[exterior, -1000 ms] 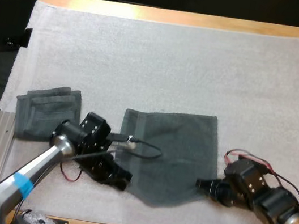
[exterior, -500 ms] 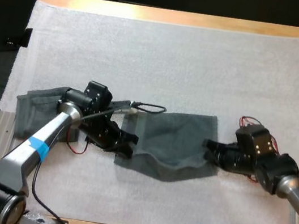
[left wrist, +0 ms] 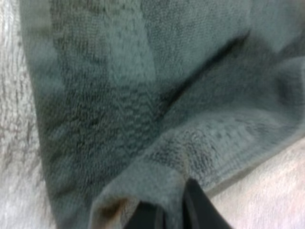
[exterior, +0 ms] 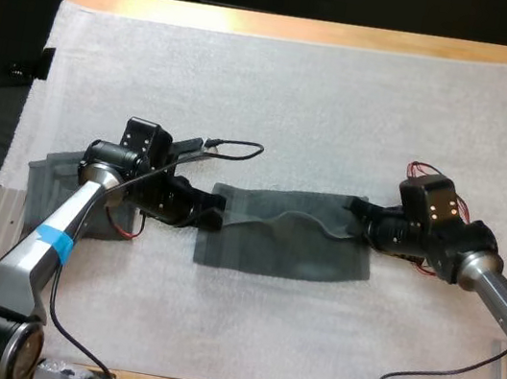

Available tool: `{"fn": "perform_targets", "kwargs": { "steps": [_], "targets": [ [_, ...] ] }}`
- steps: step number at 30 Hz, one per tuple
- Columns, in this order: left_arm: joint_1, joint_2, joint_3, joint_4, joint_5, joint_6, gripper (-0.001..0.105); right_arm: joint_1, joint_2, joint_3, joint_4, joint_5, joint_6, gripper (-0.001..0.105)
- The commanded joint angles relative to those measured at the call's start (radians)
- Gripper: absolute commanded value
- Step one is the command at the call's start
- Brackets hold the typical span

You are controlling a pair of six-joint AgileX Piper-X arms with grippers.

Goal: Pick towel from pile, fold and stack

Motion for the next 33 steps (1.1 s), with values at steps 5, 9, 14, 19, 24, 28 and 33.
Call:
{"fn": "perform_targets", "kwargs": {
  "steps": [5, 9, 14, 19, 24, 28, 33],
  "targets": [
    [0.001, 0.072, -0.026, -0.028, 0.052, -0.020, 0.000, -0.005, 0.016, -0.011, -0.006, 0.052, -0.012, 0.001],
    [0.001, 0.122, -0.052, -0.028, 0.060, -0.020, 0.000, -0.008, 0.024, -0.011, -0.022, 0.076, -0.012, 0.001],
    [0.001, 0.148, -0.101, -0.030, 0.060, -0.020, 0.000, -0.018, 0.047, -0.011, -0.050, 0.081, -0.013, 0.001],
    [0.001, 0.180, -0.137, -0.030, 0.058, -0.020, 0.000, -0.041, 0.060, -0.011, -0.050, 0.080, -0.013, 0.001],
    [0.001, 0.206, -0.144, -0.018, 0.056, -0.020, 0.000, -0.051, 0.060, -0.011, -0.050, 0.073, -0.031, 0.001],
    [0.001, 0.207, -0.144, -0.004, 0.055, -0.020, 0.000, -0.051, 0.060, -0.011, -0.051, 0.074, -0.057, 0.001],
    [0.001, 0.207, -0.144, 0.048, -0.008, -0.016, 0.000, -0.051, 0.060, -0.011, -0.096, 0.074, -0.057, 0.001]
  ]
}}
